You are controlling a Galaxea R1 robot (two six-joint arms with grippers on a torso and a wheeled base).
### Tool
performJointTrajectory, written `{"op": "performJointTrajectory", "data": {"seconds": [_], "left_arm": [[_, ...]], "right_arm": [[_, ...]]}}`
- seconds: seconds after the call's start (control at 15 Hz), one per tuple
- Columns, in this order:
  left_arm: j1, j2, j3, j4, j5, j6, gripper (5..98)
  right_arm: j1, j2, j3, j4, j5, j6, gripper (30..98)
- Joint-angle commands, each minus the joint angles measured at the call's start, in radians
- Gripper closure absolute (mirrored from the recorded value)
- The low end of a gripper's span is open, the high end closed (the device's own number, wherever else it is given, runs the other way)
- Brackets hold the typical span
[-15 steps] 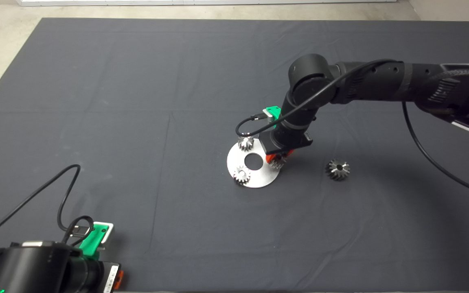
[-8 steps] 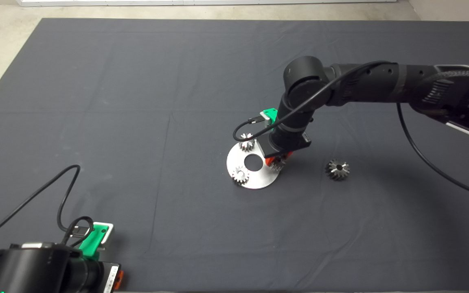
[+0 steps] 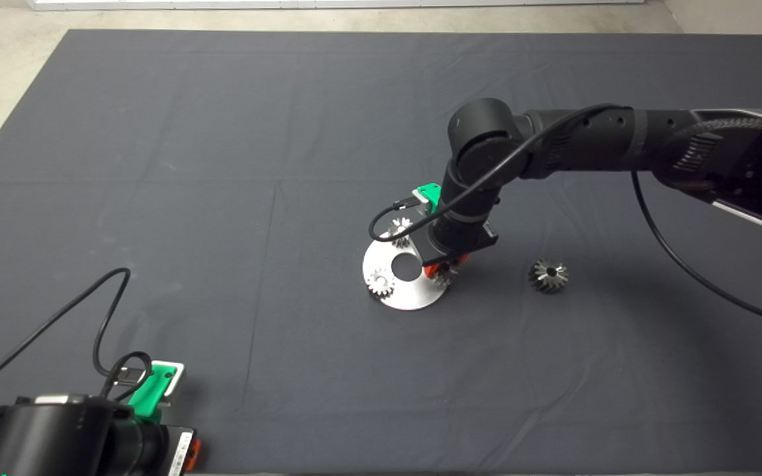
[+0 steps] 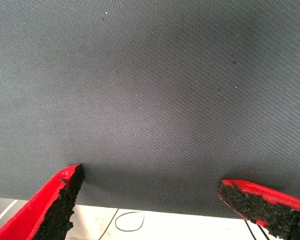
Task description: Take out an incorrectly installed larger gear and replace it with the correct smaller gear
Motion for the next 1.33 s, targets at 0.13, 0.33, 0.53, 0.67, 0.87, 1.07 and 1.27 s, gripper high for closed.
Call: {"op": "performJointTrajectory", "data": {"seconds": [0.13, 0.33, 0.53, 0.67, 0.87, 1.07, 1.27], "left_arm": [[0.113, 0.059, -0.2, 0.086, -0.129, -0.011, 19.7], [0.127, 0.056, -0.202, 0.102, -0.129, -0.013, 19.7], [0.137, 0.056, -0.208, 0.103, -0.129, -0.013, 19.7], [0.137, 0.057, -0.213, 0.103, -0.129, -0.01, 19.7], [0.137, 0.06, -0.219, 0.103, -0.129, -0.01, 19.7], [0.137, 0.06, -0.219, 0.103, -0.129, -0.008, 19.7], [0.137, 0.06, -0.218, 0.103, -0.129, -0.005, 19.7]], "right_arm": [[0.027, 0.01, 0.025, 0.035, -0.086, 0.0, 93.4], [0.027, 0.012, 0.025, 0.035, -0.086, 0.0, 92.4], [0.027, 0.015, 0.023, 0.035, -0.086, 0.0, 89.9], [0.027, 0.012, 0.023, 0.035, -0.087, 0.0, 89.9], [0.026, 0.012, 0.023, 0.035, -0.087, 0.0, 87.8], [0.025, 0.012, 0.023, 0.035, -0.087, 0.0, 84.4], [0.027, 0.011, 0.023, 0.035, -0.087, 0.0, 84.4]]}}
